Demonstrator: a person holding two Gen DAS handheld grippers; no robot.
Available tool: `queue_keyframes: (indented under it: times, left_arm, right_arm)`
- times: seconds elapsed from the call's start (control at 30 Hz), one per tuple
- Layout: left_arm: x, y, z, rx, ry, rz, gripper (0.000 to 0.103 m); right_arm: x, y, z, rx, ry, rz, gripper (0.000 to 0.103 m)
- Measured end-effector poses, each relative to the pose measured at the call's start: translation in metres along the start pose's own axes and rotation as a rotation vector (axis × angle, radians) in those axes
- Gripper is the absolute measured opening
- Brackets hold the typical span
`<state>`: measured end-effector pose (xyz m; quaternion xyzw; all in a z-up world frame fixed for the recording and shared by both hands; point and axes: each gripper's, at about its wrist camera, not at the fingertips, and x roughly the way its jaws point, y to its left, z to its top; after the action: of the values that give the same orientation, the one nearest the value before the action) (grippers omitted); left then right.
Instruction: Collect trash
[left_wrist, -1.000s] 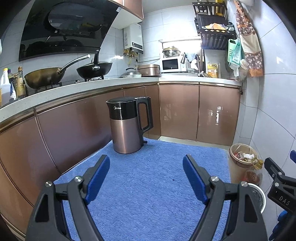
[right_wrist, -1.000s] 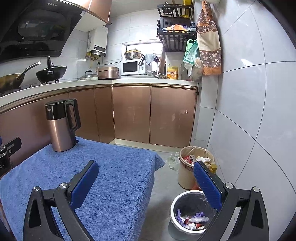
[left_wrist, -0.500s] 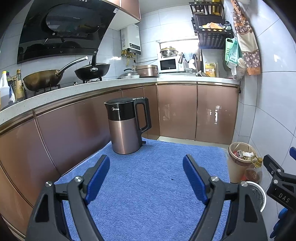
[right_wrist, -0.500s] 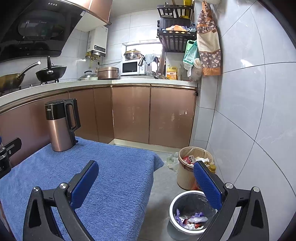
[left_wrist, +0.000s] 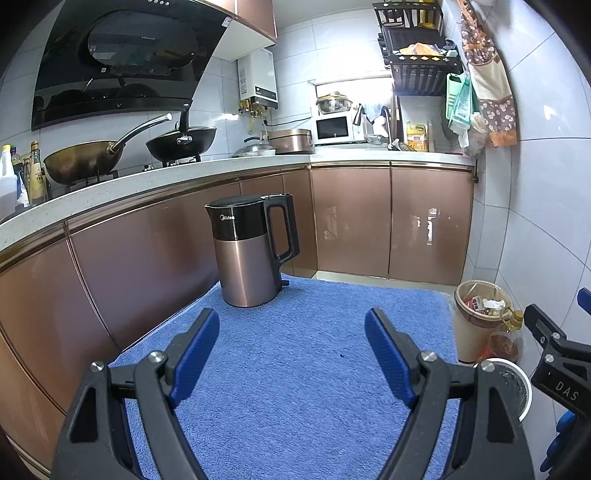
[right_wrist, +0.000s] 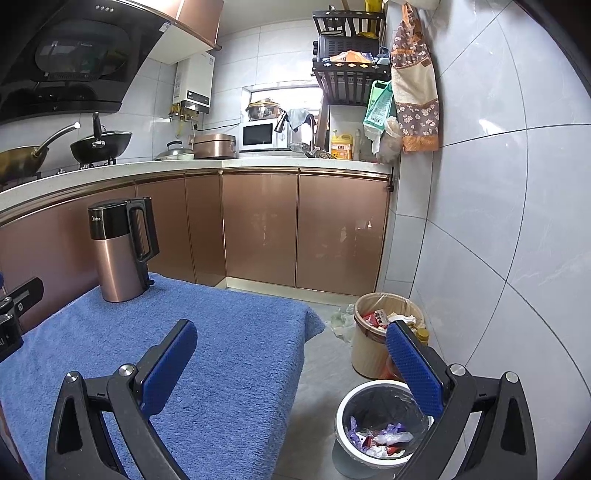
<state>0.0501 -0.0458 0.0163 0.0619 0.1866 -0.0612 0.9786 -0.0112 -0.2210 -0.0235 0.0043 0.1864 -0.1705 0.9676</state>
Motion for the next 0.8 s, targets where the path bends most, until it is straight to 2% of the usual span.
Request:
queue_keyframes:
  times: [0.8]
  left_arm:
    - [0.0051,0.0033,-0.0046,-0.006,0.013,0.011,0.08]
  right_arm:
    - [-0.0025,-0.0069,-0.0009,-0.003,-0.001,-0.008,0.103]
